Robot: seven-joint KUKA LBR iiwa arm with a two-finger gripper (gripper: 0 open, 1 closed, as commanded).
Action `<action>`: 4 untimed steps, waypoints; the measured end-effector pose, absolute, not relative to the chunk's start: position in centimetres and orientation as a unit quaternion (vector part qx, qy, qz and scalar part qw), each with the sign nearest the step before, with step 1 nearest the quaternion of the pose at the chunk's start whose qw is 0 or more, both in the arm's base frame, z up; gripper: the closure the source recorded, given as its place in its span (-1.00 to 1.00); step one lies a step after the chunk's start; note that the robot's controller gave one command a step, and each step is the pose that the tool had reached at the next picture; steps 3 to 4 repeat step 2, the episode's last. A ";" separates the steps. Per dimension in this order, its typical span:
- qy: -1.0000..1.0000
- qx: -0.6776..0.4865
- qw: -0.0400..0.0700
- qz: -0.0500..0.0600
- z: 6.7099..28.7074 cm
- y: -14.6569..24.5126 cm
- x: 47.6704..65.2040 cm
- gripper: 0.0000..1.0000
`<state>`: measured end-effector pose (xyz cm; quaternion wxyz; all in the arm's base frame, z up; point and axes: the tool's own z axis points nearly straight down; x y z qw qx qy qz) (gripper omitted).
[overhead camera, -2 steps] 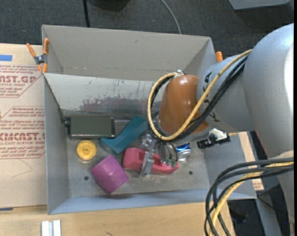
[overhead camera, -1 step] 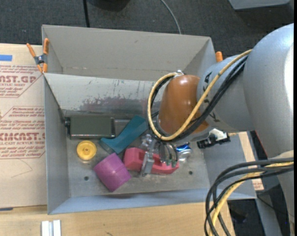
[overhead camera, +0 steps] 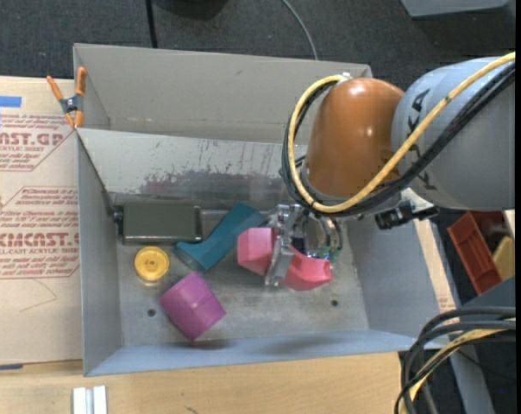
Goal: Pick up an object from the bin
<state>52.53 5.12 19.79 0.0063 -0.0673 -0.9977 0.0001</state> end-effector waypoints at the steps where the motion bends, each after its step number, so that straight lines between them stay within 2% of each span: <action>1: -0.998 -0.067 0.006 0.000 19.8 5.1 52.5 1.00; 2: -0.997 -0.071 0.012 0.001 23.5 5.4 52.4 1.00; 4: -0.997 -0.071 0.012 0.001 23.5 5.4 52.4 1.00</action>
Offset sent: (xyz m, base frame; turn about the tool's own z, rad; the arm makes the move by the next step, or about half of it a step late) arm 0.0020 0.0070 0.1073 0.0156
